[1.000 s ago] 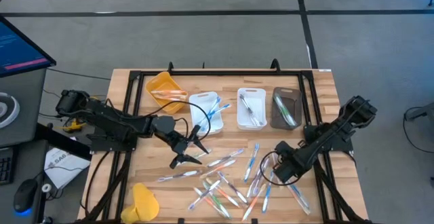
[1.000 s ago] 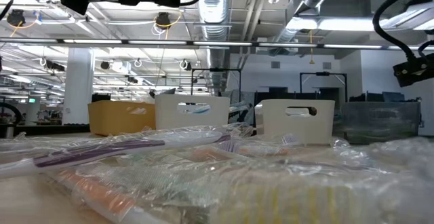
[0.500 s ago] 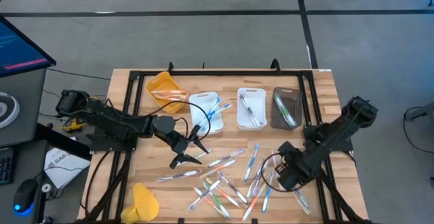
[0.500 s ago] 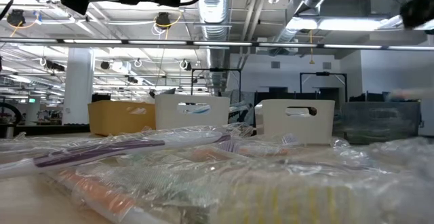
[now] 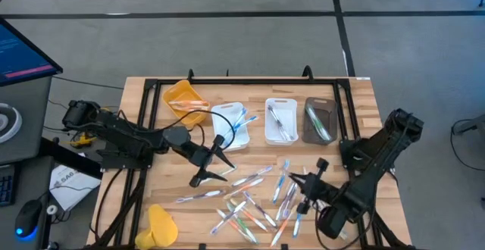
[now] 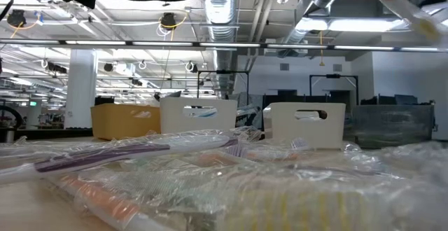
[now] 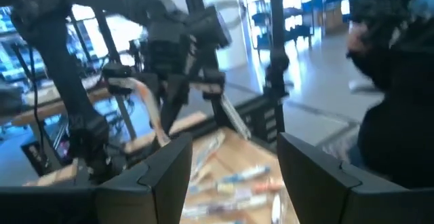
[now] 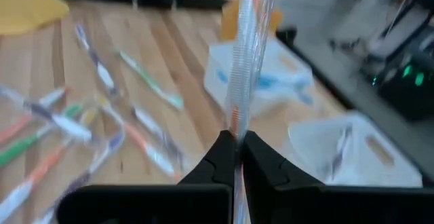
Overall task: Pick & Place Toothbrushes
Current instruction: Put the orange toothbrush into the orange bin
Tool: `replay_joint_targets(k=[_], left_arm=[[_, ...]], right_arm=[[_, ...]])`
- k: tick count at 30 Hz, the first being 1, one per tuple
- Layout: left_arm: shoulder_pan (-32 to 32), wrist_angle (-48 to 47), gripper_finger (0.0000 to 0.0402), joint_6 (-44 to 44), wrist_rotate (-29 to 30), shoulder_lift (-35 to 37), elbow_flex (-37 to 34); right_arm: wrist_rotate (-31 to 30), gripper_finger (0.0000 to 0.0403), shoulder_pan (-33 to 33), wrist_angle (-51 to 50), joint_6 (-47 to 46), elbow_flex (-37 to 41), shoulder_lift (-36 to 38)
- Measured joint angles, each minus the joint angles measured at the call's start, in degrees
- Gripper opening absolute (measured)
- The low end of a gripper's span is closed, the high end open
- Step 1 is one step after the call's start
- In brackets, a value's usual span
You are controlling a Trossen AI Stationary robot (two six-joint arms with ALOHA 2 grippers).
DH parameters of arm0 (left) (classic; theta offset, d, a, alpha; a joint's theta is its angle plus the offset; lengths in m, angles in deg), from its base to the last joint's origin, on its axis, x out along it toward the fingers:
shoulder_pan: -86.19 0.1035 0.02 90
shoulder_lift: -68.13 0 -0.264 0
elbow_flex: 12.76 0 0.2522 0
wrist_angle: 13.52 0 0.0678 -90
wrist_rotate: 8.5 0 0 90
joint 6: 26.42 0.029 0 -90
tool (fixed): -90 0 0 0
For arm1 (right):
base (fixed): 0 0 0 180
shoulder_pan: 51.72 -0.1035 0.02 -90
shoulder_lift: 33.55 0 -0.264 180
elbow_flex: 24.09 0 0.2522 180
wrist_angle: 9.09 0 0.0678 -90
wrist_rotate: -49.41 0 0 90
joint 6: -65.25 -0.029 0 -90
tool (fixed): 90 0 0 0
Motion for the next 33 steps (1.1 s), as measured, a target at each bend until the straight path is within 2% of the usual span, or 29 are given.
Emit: replay_joint_targets(k=[4,9,14,18,25,33], left_arm=[[-0.6,8.6,0.0208,-0.8,0.0,-4.5,0.1],[-0.8,22.5,0.0208,-2.8,0.2,-13.7,0.1],[-0.5,29.9,0.0208,-5.1,7.1,-18.5,0.1],[-0.5,30.9,0.0208,-5.3,8.7,-19.7,0.9],[-1.1,30.8,0.0208,-5.1,8.7,-23.2,3.1],[-1.1,30.9,0.0208,-5.1,8.8,-23.3,3.1]], right_arm=[[-2.5,0.0001,2.1,13.7,15.1,0.0,-0.4],[-1.5,0.0001,4.5,30.9,34.7,0.0,-2.9],[-1.1,0.0001,6.1,40.0,46.3,0.0,-6.1],[-1.1,0.0001,7.9,43.4,50.7,0.0,-7.8],[-1.2,0.0001,11.2,44.1,52.3,0.0,-9.2],[0.6,0.0001,13.2,44.0,52.5,0.0,-9.2]])
